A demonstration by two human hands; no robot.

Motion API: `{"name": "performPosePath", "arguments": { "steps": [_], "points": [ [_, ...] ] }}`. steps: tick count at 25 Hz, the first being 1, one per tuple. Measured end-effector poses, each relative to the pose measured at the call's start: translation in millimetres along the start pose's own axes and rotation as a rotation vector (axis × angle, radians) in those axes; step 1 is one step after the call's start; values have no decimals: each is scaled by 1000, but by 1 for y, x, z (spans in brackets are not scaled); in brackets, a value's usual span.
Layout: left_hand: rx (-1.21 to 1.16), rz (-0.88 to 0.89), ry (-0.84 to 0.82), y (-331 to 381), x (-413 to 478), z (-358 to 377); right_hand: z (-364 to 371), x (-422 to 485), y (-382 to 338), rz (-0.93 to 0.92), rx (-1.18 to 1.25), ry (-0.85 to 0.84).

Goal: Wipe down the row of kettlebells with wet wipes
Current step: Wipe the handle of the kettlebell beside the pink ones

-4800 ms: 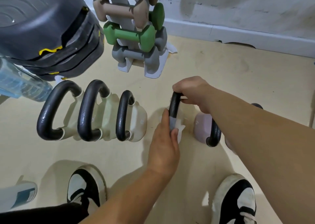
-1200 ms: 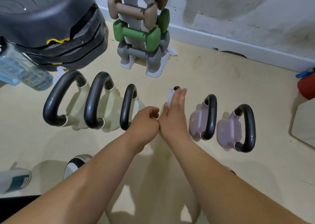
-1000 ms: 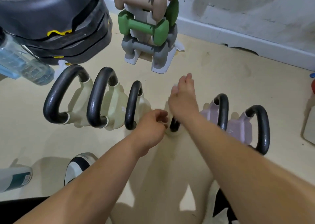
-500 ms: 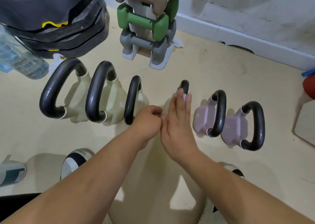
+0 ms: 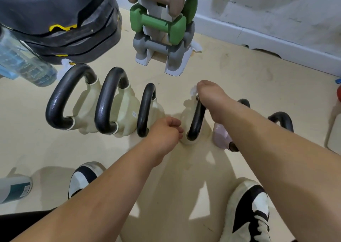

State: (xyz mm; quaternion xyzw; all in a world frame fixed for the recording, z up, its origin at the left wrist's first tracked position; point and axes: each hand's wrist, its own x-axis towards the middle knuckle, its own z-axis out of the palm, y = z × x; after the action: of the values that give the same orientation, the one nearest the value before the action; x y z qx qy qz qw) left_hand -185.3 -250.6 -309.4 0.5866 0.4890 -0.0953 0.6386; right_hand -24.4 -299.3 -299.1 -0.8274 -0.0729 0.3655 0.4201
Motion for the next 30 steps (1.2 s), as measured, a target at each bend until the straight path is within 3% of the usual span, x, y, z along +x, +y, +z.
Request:
{"name": "performPosePath", "arguments": {
  "steps": [3, 7, 12, 16, 19, 21, 26, 30],
  "points": [
    [10, 3, -14, 0, -1, 0, 17, -27, 6, -27, 56, 117],
    [-3, 12, -11, 0, -6, -5, 63, -91, 42, -229, -143, 222],
    [-44, -2, 18, 1, -9, -8, 63, -106, 54, -160, -78, 203],
    [-21, 8, -1, -1, -6, -5, 48, -54, 22, -132, 82, 288],
    [-25, 4, 16, 1, -6, -5, 25, -14, 1, -99, -191, 191],
    [-17, 11, 3, 3, -7, -5, 25, -7, 9, -172, -394, 162],
    [-38, 6, 11, 0, -9, -9, 52, -64, 64, -542, -647, 298],
    [-90, -9, 32, -4, -9, -13, 77, -110, 106, -539, -776, 190]
  ]
}}
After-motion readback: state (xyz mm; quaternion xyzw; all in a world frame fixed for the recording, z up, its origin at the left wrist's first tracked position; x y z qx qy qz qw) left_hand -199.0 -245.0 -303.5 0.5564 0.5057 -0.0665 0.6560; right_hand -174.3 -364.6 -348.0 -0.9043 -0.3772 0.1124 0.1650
